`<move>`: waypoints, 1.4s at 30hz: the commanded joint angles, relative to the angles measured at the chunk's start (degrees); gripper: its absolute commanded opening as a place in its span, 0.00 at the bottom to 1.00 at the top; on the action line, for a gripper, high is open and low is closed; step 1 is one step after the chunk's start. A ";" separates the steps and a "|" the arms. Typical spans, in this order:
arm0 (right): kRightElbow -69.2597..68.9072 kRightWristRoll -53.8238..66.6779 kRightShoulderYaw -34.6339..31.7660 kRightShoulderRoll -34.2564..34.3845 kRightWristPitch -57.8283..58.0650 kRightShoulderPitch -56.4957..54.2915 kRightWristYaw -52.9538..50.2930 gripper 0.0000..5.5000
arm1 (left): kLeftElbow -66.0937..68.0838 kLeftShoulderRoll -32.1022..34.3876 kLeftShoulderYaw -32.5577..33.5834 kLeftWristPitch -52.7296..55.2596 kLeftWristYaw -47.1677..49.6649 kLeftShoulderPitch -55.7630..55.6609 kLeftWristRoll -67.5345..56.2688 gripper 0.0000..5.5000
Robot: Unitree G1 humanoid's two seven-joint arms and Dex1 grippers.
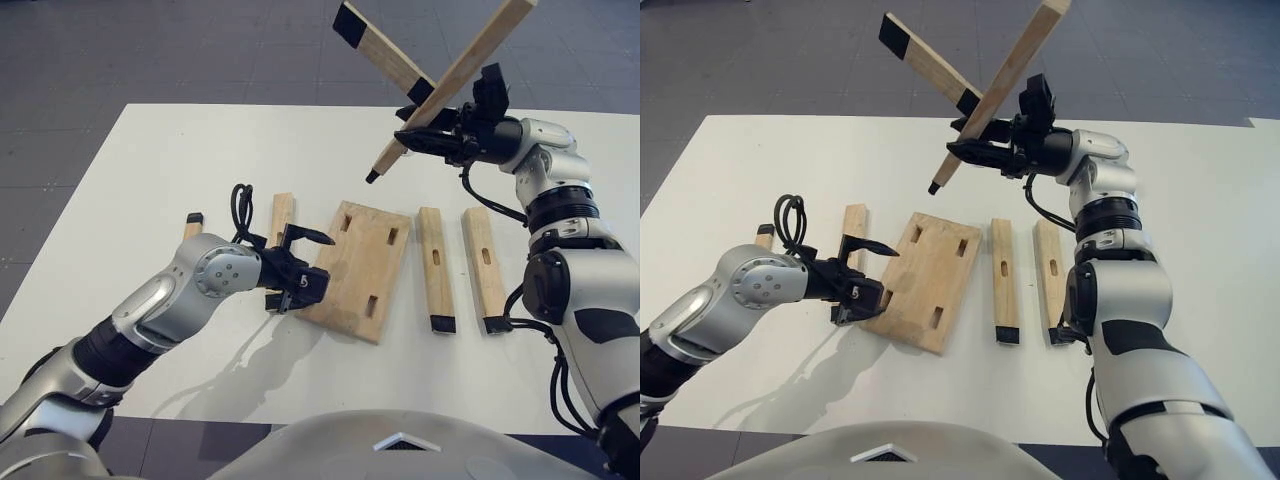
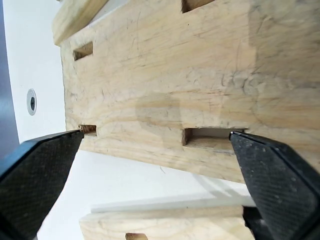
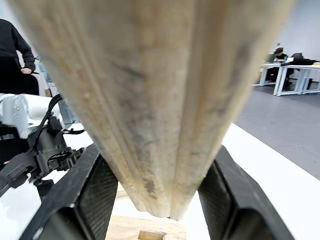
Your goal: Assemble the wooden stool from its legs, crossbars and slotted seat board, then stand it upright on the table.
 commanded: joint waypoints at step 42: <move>-16.54 -2.87 12.30 -5.88 -7.13 24.28 -0.75 0.39 | -5.33 -7.83 12.40 18.48 -2.79 -2.24 -13.69 1.00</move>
